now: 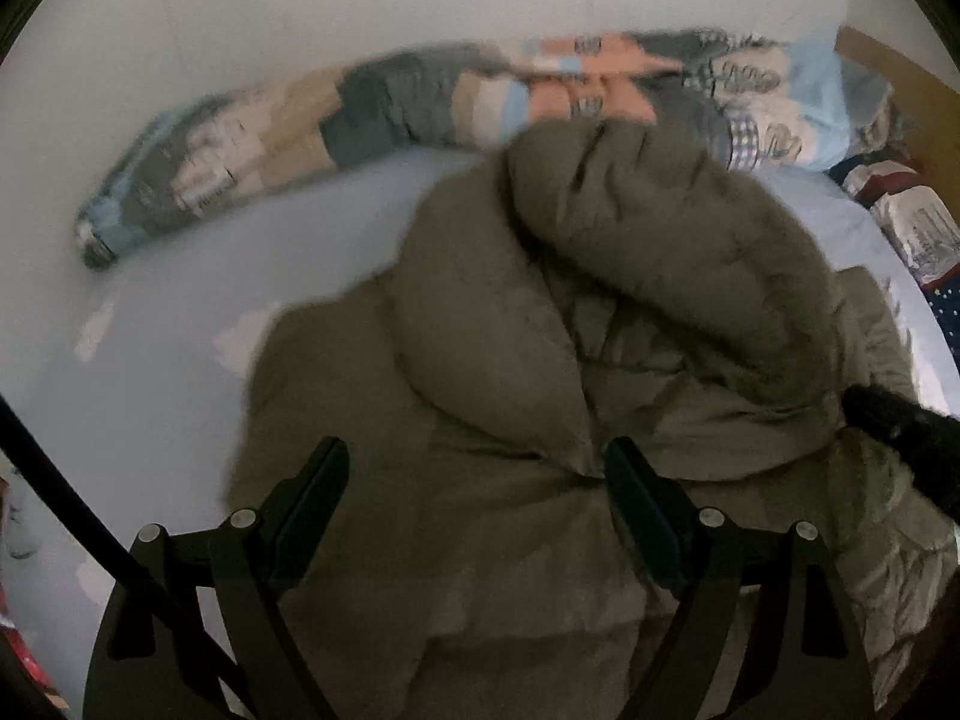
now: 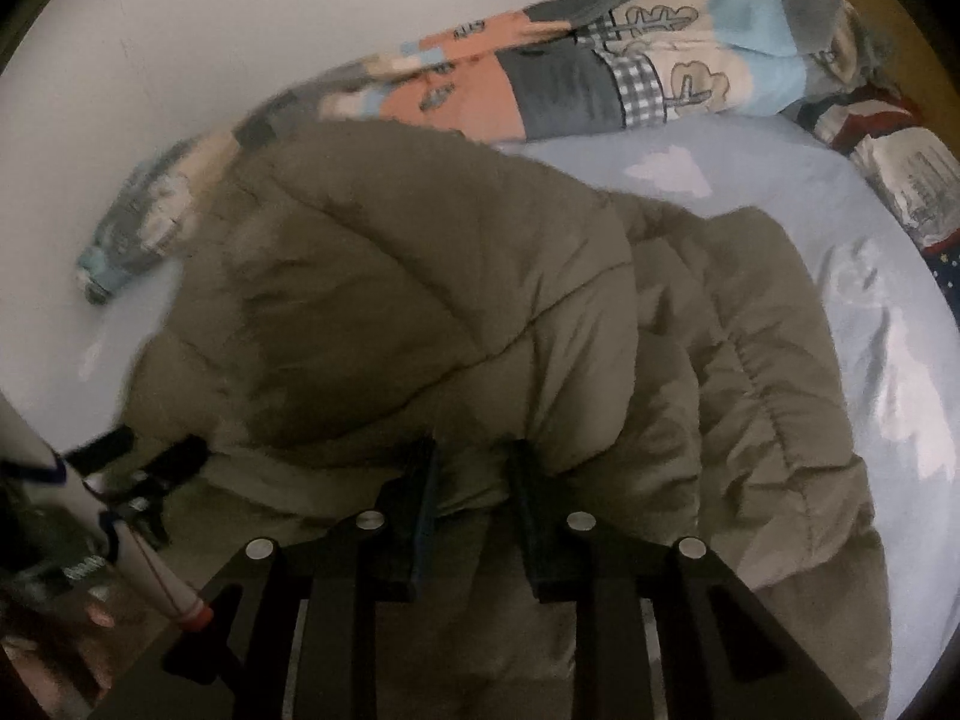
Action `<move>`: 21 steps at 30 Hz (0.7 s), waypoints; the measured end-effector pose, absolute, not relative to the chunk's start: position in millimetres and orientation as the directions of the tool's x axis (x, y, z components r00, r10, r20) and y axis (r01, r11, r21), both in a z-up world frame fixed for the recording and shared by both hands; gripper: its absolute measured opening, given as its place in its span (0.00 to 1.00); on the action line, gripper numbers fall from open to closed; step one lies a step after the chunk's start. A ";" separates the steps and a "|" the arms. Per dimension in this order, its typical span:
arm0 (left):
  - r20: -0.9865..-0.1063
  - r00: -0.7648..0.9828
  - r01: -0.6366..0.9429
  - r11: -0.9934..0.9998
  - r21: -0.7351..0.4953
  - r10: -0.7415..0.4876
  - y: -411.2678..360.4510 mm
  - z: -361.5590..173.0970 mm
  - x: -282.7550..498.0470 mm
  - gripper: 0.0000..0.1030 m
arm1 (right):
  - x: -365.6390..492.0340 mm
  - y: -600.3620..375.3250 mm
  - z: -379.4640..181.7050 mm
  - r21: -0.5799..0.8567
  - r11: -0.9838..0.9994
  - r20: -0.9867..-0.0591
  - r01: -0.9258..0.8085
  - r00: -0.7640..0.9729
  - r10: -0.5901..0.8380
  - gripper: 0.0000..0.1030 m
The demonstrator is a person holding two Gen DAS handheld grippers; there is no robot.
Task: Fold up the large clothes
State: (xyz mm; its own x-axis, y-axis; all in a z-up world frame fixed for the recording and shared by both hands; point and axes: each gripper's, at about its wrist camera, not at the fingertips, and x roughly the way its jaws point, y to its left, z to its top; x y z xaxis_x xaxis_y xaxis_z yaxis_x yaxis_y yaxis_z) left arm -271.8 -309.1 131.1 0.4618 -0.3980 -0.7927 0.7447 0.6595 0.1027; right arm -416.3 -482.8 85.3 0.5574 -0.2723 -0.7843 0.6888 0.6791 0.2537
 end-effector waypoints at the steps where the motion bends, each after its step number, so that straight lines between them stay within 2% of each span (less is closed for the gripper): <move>1: -0.782 0.470 0.746 0.658 0.105 -0.408 -303.7 139.8 -277.4 0.84 | -420.2 -479.6 95.3 0.260 0.679 -0.772 0.687 0.570 -0.281 0.25; 6: -0.766 0.481 0.751 0.651 0.108 -0.428 -268.9 161.8 -301.1 0.84 | -450.3 -455.5 139.8 0.275 0.669 -0.722 0.691 0.607 -0.331 0.26; 11: -0.753 0.498 0.760 0.635 0.140 -0.430 -223.8 166.4 -332.5 0.84 | -484.8 -421.6 160.6 0.257 0.680 -0.710 0.687 0.611 -0.349 0.26; 14: -0.759 0.498 0.776 0.606 0.174 -0.420 -190.1 156.6 -369.4 0.84 | -515.8 -395.6 162.4 0.315 0.665 -0.698 0.677 0.640 -0.320 0.28; 21: -0.838 0.401 0.787 0.607 0.109 -0.369 -122.6 117.0 -431.2 0.84 | -574.1 -316.6 137.7 0.335 0.650 -0.734 0.682 0.621 -0.273 0.30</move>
State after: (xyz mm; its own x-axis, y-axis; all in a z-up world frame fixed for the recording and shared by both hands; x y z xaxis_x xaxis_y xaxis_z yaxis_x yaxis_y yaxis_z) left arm -431.2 -122.6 117.0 0.4010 -0.3692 -0.8384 0.7871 0.6071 0.1091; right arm -574.1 -316.6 137.7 0.6214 -0.2732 -0.7343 0.6818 0.6502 0.3351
